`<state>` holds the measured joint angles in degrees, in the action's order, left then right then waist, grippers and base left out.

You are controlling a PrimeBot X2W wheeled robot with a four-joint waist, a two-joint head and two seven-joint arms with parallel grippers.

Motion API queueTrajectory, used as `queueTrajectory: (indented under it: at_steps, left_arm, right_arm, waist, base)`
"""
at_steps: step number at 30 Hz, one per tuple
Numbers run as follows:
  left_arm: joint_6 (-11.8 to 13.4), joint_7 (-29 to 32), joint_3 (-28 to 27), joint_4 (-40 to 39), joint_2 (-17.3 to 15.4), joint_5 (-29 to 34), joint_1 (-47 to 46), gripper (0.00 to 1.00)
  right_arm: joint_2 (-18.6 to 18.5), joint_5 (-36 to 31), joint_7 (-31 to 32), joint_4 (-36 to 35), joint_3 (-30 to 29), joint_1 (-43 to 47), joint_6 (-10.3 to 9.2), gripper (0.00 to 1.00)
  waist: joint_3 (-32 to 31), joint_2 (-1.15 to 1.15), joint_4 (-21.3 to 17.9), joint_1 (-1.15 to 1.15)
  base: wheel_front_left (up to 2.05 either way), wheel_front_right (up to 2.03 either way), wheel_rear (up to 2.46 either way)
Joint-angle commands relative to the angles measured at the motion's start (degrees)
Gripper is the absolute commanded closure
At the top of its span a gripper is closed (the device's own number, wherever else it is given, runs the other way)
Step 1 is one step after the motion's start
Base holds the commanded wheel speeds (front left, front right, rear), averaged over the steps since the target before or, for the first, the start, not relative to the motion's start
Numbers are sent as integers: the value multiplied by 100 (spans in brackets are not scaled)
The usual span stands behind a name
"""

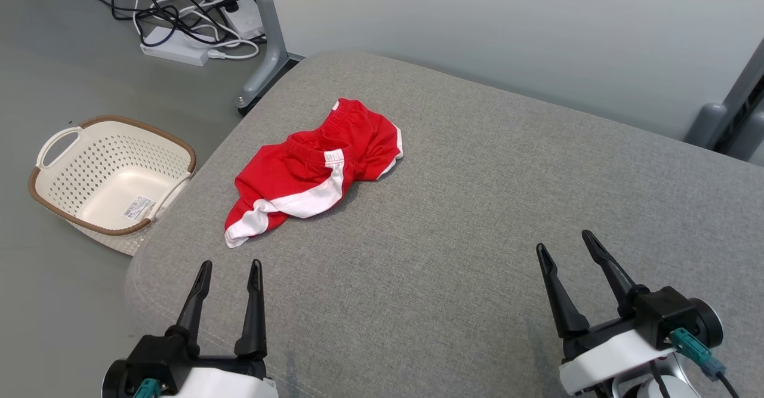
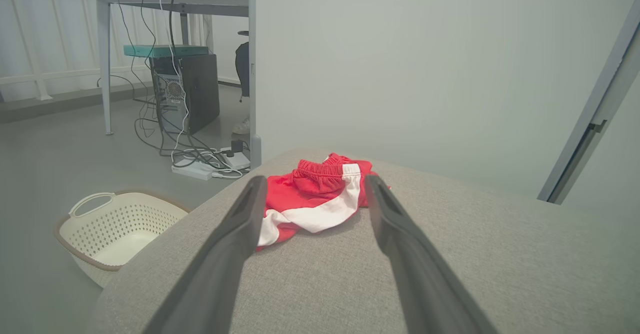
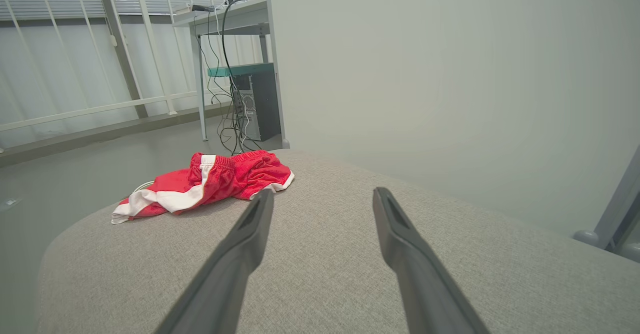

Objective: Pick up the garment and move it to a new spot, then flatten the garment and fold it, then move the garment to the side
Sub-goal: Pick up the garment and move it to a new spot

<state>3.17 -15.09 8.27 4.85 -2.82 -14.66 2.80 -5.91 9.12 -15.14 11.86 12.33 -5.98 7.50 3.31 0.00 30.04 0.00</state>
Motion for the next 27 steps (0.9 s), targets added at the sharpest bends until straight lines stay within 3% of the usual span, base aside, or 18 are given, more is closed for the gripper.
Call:
queueTrajectory:
  at_steps: [1,10,16,21,27]
  left_arm:
    - [45,-4,-20,-16,-20,-37,-50,0]
    - [30,-4,-69,-16,-19,-69,-88,0]
    - [-98,-5,-86,336,-20,-310,-545,0]
    - [-312,-5,-356,788,-24,-140,-1247,0]
    - [-632,280,-441,1808,-480,-47,-2477,0]
  right_arm:
    - [-49,35,-1,11,7,-37,-2,0]
    - [-78,-83,0,-53,-11,-71,-2,0]
    - [-265,-244,0,-329,-30,-378,-2,0]
    - [-522,-370,0,-606,13,-707,-2,0]
    - [-730,-494,68,-904,198,-1042,-2,0]
  waist:
    - [0,0,-1,0]
    - [105,0,-23,0]
    - [803,0,-262,0]
    - [1477,0,-514,0]
    - [2086,0,-806,0]
  base:
    - [0,0,0]
    - [0,0,0]
    - [0,0,0]
    - [0,0,0]
    - [0,0,0]
